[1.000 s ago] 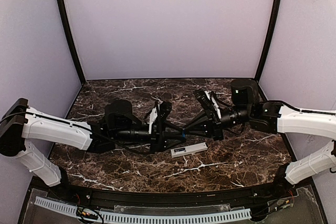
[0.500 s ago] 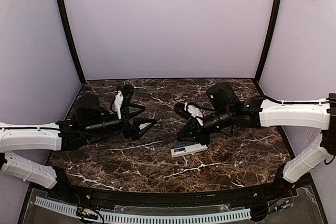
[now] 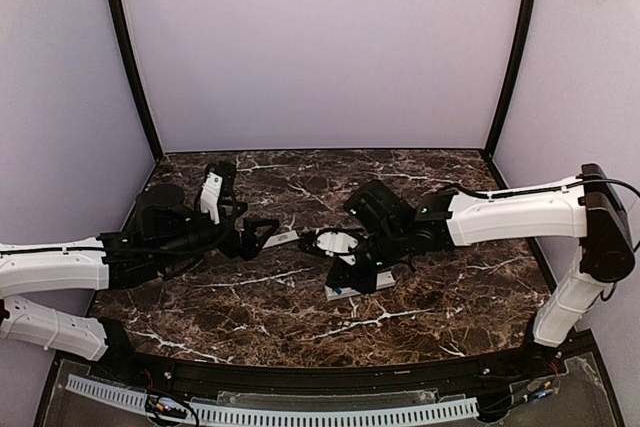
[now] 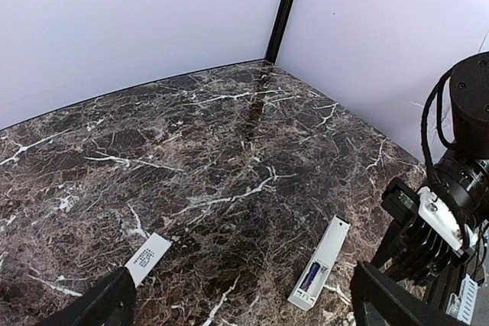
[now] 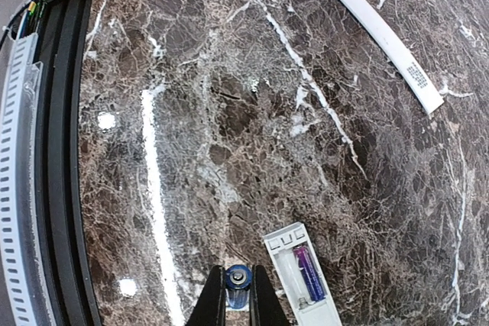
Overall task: Load the batteries into the remote control
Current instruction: Place the battery in the battery compartment.
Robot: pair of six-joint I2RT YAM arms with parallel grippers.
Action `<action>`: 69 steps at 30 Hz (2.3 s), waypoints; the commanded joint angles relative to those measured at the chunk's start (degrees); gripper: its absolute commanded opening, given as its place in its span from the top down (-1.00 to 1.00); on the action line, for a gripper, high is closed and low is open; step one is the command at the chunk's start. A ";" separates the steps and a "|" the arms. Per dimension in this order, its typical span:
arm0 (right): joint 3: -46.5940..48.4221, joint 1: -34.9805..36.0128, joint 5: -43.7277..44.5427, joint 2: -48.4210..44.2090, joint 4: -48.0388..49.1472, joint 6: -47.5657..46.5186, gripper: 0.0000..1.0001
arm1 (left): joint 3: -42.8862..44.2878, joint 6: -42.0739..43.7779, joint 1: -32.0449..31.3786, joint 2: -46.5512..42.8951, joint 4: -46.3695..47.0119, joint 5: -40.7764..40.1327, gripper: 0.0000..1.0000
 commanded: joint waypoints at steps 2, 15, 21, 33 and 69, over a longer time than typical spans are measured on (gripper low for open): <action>3.44 0.80 5.97 3.41 -3.15 -4.18 1.00 | -1.17 -1.18 0.36 -0.03 -1.04 -0.23 -0.97; 2.70 0.99 9.22 6.59 -1.64 -7.23 1.00 | -1.47 -0.77 0.35 0.45 -0.37 0.71 -0.97; 2.44 0.91 9.53 7.37 -0.41 -7.76 1.00 | -1.65 -0.96 0.37 0.85 0.24 1.06 -0.97; 2.38 0.95 12.60 8.95 -0.11 -8.79 1.00 | -1.64 -0.61 0.35 1.57 0.75 1.38 -0.97; 2.03 0.91 16.40 7.83 -1.10 -10.13 1.00 | -0.09 0.19 0.48 3.76 1.18 2.43 -0.97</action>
